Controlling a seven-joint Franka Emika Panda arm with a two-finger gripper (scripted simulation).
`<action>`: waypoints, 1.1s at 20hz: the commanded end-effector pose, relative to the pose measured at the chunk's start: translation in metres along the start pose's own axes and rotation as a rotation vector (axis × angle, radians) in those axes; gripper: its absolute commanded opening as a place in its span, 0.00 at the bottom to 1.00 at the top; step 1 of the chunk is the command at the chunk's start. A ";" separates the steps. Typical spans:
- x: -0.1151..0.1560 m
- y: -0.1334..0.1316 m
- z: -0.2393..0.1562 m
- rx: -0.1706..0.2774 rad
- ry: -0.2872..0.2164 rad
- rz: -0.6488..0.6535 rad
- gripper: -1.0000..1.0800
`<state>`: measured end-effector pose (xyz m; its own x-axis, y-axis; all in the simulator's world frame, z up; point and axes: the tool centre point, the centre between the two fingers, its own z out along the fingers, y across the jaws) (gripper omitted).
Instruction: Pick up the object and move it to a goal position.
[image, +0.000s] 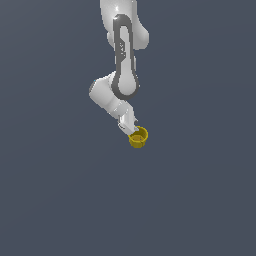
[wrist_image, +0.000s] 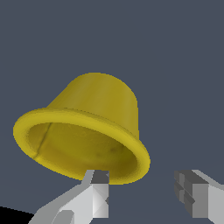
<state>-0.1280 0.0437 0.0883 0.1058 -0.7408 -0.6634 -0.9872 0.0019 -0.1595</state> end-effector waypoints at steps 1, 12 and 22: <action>0.000 0.001 0.009 -0.001 -0.001 0.002 0.62; 0.000 0.000 0.023 0.001 -0.002 0.004 0.00; 0.000 0.000 0.022 0.002 -0.001 0.004 0.00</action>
<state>-0.1254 0.0587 0.0720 0.1017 -0.7399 -0.6649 -0.9875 0.0059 -0.1576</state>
